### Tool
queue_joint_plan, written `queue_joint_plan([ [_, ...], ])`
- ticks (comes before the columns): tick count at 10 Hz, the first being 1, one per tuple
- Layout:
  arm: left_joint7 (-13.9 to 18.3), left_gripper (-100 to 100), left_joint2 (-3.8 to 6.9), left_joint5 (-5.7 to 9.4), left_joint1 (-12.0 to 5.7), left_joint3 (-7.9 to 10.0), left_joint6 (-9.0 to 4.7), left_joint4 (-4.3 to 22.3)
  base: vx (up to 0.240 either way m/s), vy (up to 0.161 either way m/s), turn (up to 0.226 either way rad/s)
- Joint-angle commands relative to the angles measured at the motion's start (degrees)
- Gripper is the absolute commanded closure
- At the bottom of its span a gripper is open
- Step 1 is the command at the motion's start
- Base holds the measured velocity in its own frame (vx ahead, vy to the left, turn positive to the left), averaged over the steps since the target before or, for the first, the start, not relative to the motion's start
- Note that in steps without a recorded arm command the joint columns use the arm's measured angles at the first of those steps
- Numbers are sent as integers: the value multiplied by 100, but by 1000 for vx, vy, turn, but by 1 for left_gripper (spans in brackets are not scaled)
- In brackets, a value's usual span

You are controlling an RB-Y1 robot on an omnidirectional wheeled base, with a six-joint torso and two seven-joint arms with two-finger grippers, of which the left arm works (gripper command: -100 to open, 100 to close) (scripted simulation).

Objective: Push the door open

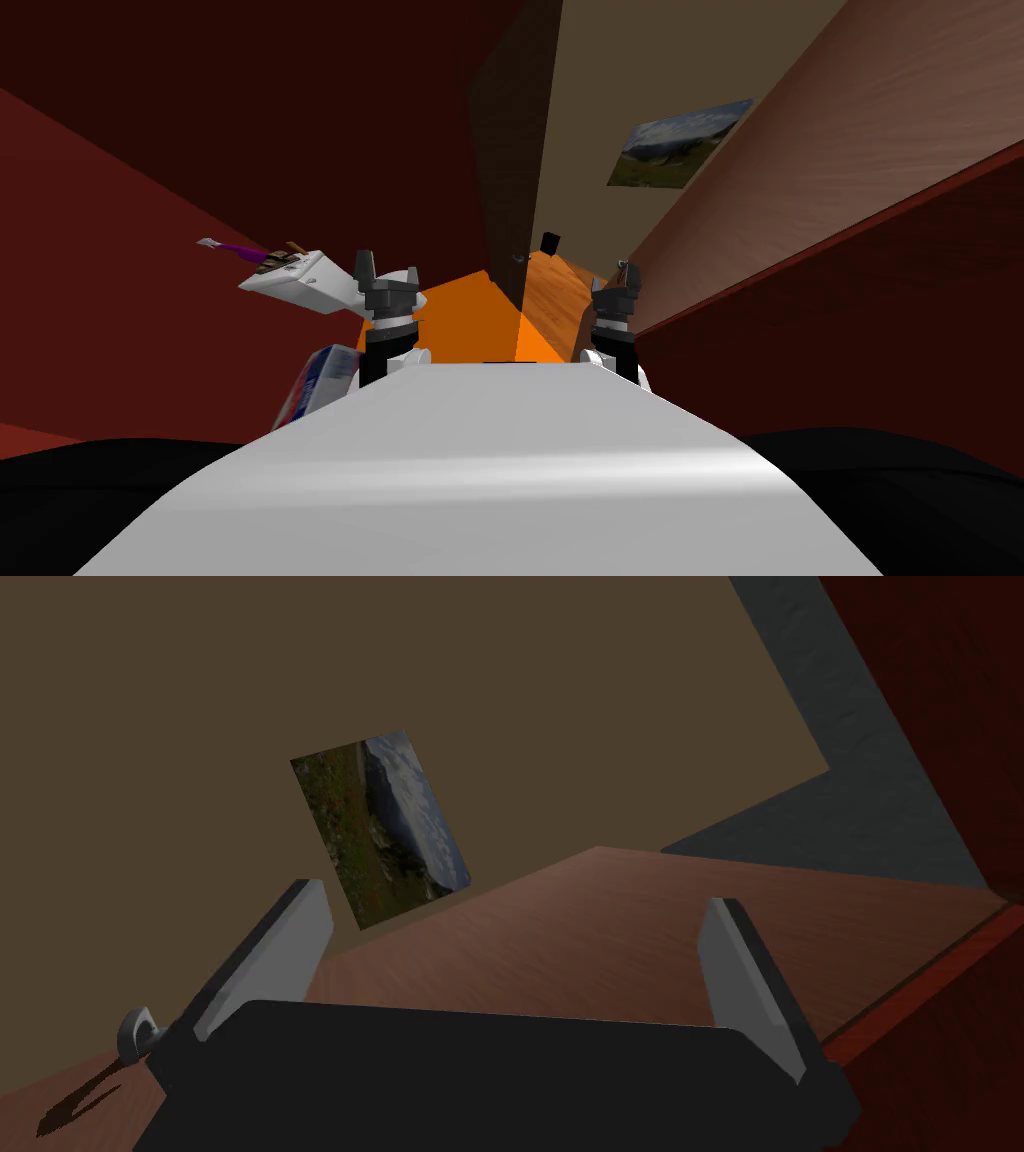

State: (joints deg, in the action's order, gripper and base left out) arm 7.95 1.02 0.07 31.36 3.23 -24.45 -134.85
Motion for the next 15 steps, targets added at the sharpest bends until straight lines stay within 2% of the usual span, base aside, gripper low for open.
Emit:
queue_joint_plan([
  [1, -6, -100, 44, -11, -55, -59, -42, 186, 37, 76, -114],
  [6, -26, -100, 154, -48, -228, -247, -177, 775, 162, 23, -94],
  [15, -61, -100, 288, -111, -534, -576, -413, 1811, 90, 43, -85],
])
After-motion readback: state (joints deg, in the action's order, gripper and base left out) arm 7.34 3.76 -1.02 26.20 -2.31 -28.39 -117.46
